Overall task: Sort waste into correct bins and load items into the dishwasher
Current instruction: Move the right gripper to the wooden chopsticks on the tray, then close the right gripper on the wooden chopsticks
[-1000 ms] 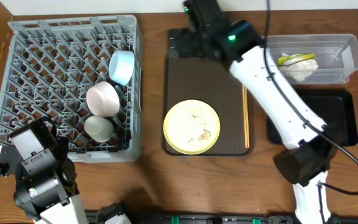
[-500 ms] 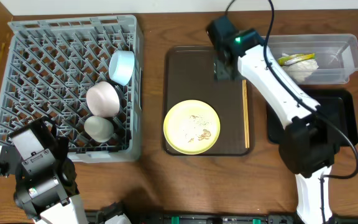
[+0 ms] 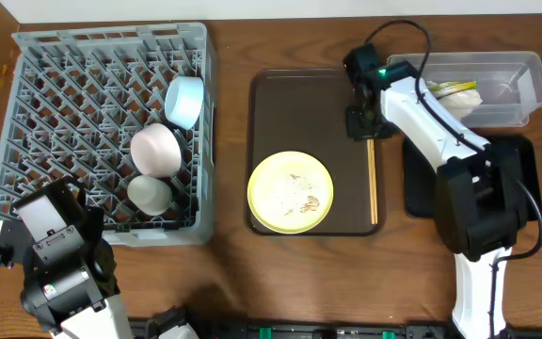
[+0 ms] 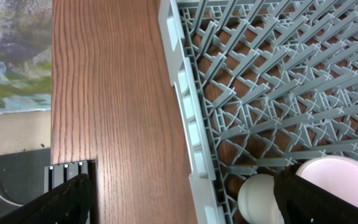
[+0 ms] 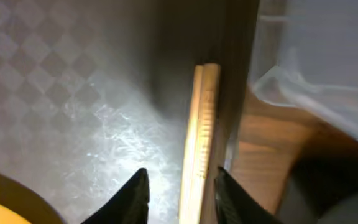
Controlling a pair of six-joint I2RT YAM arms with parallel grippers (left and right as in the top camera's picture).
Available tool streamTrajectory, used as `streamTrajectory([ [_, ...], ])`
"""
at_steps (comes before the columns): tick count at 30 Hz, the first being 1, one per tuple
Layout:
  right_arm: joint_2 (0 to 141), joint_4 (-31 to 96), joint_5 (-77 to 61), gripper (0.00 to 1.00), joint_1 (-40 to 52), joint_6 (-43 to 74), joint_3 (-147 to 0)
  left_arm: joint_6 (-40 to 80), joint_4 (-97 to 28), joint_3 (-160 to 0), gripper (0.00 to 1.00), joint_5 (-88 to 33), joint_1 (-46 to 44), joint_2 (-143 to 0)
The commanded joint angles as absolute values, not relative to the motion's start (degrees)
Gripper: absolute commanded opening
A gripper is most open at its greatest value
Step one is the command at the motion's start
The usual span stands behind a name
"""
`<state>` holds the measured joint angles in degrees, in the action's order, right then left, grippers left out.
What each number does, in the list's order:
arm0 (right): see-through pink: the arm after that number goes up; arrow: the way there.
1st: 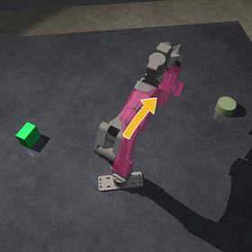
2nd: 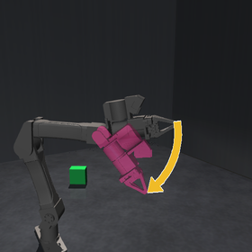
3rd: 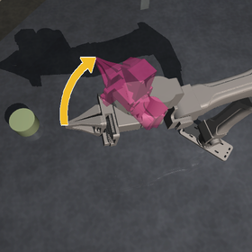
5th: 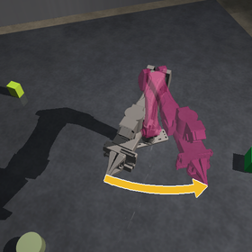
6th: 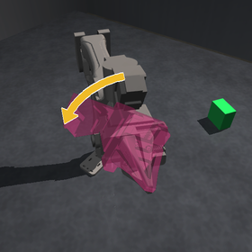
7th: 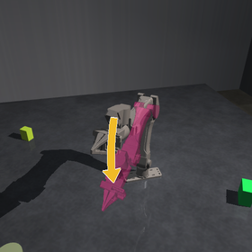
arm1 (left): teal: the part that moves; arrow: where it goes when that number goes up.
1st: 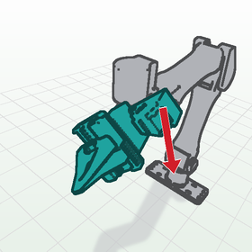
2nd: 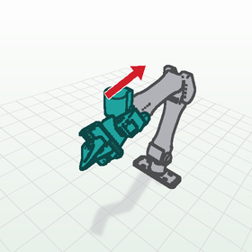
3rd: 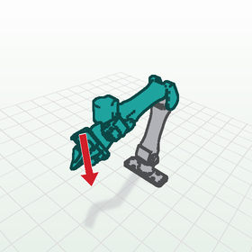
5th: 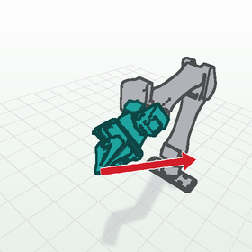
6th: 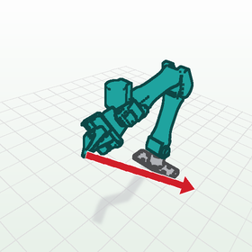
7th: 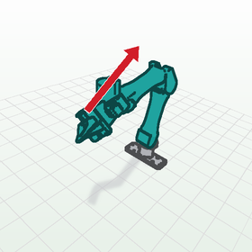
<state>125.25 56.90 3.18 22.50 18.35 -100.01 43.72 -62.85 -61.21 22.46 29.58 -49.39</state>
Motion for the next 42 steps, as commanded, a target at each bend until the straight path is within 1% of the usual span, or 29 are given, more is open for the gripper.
streamTrajectory([
  [1, 125.51, 55.44, -0.69, 0.34, 22.57, 15.14, -97.25, 44.25, -63.07, -62.11, 0.94, 23.2, 29.82, -49.34],
  [5, 125.54, 53.01, -0.71, 0.33, 22.57, 15.14, -94.43, 44.25, -63.07, -62.11, 0.94, 23.2, 29.82, -49.34],
  [14, 125.54, 52.9, -0.73, 0.33, 22.57, 15.46, -93.51, 44.25, -63.07, -62.11, 0.94, 23.2, 29.82, -49.34],
  [19, 125.54, 52.9, -0.71, 0.27, 22.57, 16.71, -93.1, 44.25, -63.07, -62.11, 0.94, 23.2, 29.82, -49.34],
  [24, 125.51, 52.64, -1.61, 0.29, 22.57, 16.67, -93.14, 44.25, -63.07, -62.11, 0.94, 23.2, 29.82, -49.34],
  [27, 124.95, 53.32, -1.61, 0.28, 22.57, 16.69, -93.93, 44.25, -63.07, -62.11, 0.94, 23.2, 29.82, -49.34],
  [29, 124.11, 53.78, -1.58, 0.31, 22.57, 16.67, -94.11, 44.25, -63.07, -62.11, 0.94, 23.2, 29.82, -49.34],
  [32, 122.65, 54.52, -1.58, 0.38, 22.57, 16.67, -94.13, 44.25, -63.07, -62.11, 0.94, 23.2, 29.82, -49.34],
  [36, 122.02, 55.05, -1.58, 0.45, 22.57, 16.69, -94.11, 44.25, -63.07, -62.11, 0.94, 23.2, 29.82, -49.34],
  [42, 122.04, 55.18, -1.61, 0.54, 22.57, 16.69, -93.95, 44.25, -63.07, -62.11, 0.94, 23.2, 29.82, -49.34],
])
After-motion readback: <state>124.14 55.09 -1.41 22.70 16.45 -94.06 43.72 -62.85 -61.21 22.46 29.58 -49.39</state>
